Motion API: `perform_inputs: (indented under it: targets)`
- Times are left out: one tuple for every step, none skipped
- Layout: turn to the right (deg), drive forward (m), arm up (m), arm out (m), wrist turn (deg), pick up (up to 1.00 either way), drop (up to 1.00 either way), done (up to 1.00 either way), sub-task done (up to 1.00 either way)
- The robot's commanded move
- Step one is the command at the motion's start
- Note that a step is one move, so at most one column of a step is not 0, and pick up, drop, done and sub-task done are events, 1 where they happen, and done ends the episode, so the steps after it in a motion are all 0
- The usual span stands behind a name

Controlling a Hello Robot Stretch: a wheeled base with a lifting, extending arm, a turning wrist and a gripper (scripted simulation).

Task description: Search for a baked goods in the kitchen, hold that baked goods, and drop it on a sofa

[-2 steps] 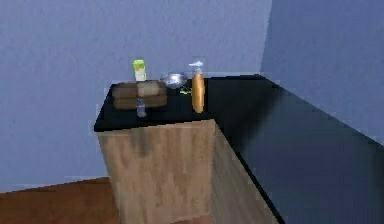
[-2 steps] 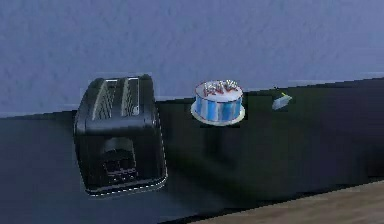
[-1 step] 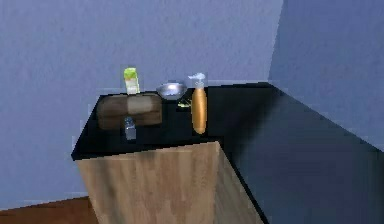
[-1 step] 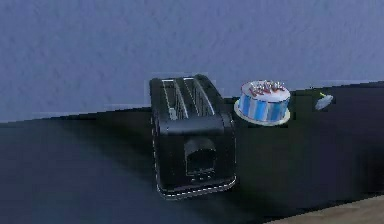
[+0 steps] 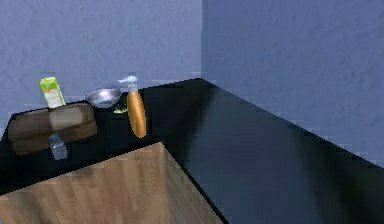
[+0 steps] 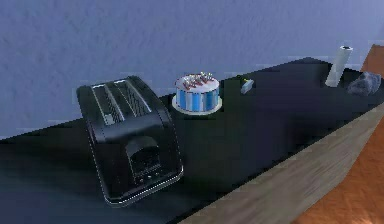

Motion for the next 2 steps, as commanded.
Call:
perform_inputs:
  targets:
    - [0.0,0.00,0.50,0.00,0.0,0.00,0.00,0.00,0.00]
    - [0.0,0.00,0.38,0.00,0.0,0.00,0.00,0.00,0.00]
